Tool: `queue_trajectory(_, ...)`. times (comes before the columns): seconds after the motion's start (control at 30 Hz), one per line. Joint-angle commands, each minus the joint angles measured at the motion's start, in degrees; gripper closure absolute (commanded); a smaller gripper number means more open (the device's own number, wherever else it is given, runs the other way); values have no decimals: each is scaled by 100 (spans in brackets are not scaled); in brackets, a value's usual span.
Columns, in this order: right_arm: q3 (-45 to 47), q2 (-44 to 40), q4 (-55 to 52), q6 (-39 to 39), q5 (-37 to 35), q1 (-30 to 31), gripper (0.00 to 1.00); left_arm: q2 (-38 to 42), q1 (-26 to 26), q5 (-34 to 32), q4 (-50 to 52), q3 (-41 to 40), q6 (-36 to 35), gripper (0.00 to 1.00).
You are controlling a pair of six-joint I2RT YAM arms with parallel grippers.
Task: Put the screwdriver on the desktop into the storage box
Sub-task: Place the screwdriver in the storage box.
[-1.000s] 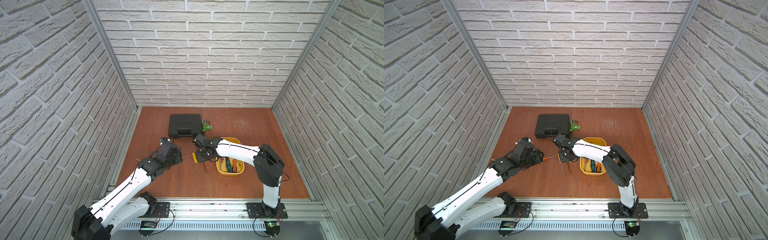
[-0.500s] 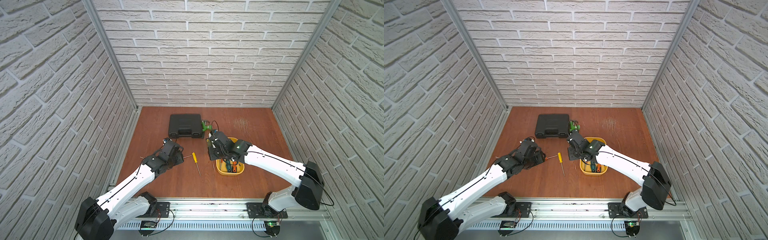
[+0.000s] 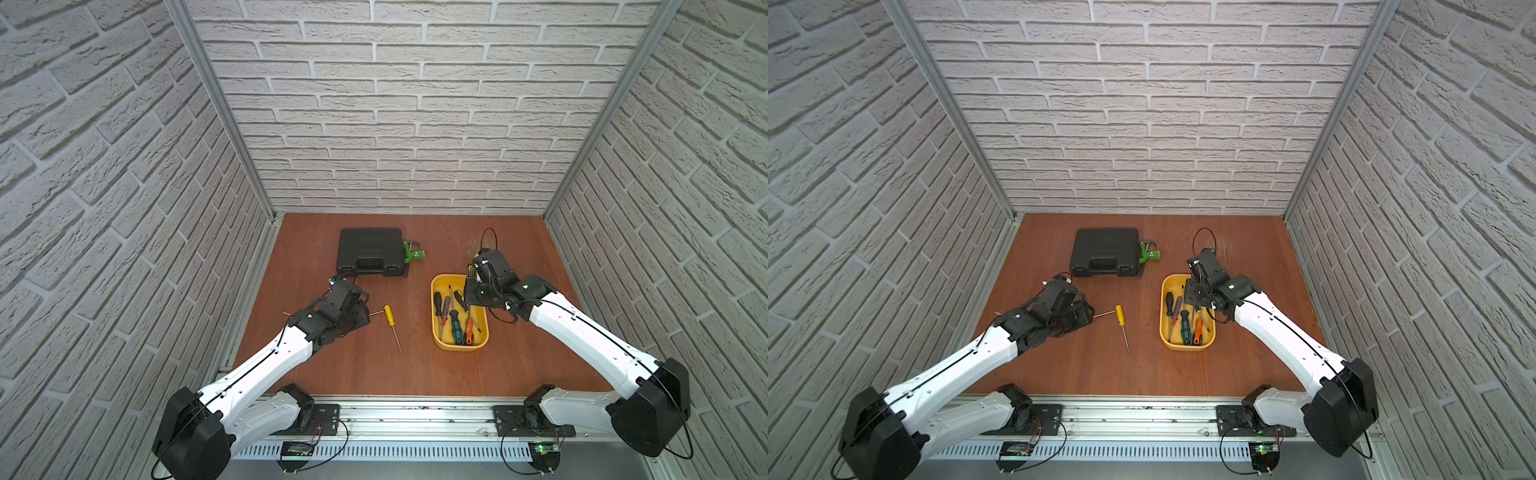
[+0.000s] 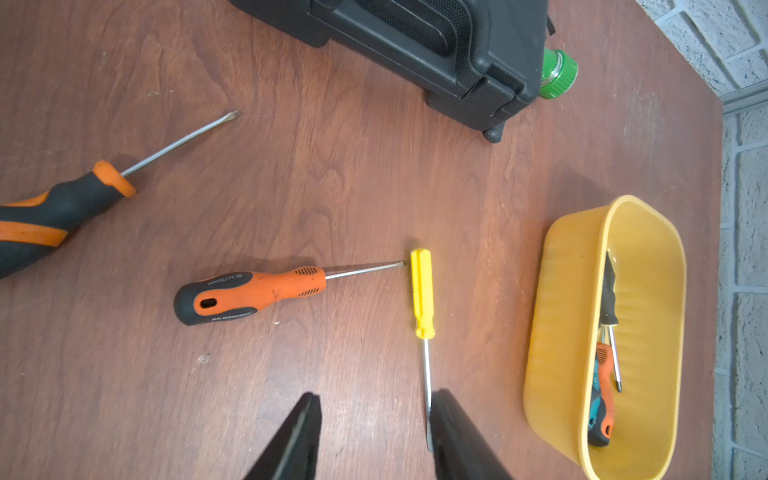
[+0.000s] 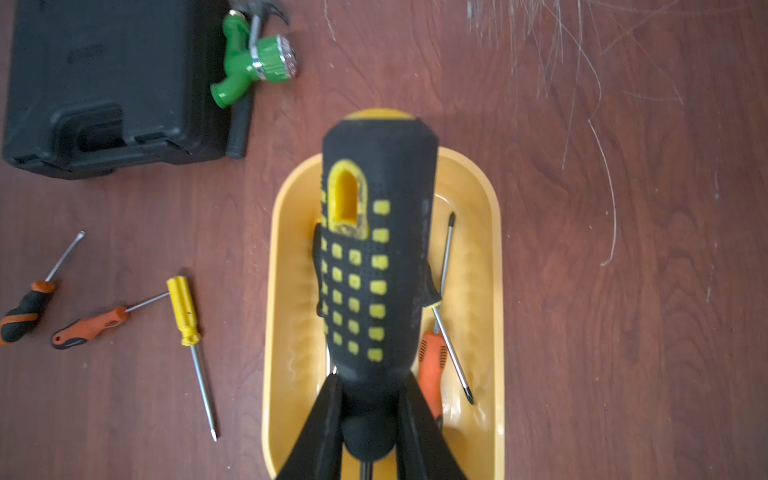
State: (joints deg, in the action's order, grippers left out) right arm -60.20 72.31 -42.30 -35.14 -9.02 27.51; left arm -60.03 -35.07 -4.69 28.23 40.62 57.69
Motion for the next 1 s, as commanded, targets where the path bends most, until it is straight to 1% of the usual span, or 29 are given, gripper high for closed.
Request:
queue_trajectory(0.0,113,-126,11,86,106,-109,97,-89,-45,71,-259,-101,6,53)
queue_trajectory(0.37,158,324,80,98,320,-186,98,-202,-156,47,-274,-67,-3,53)
queue_trajectory(0.83,210,618,138,180,291,-193,98,-322,-236,45,-298,-46,-13,53)
queue_trajectory(0.9,212,741,152,205,211,-193,97,-361,-259,39,-309,-21,-12,52)
queue_trajectory(0.97,194,866,161,259,189,-195,94,-408,-278,47,-309,22,-21,52)
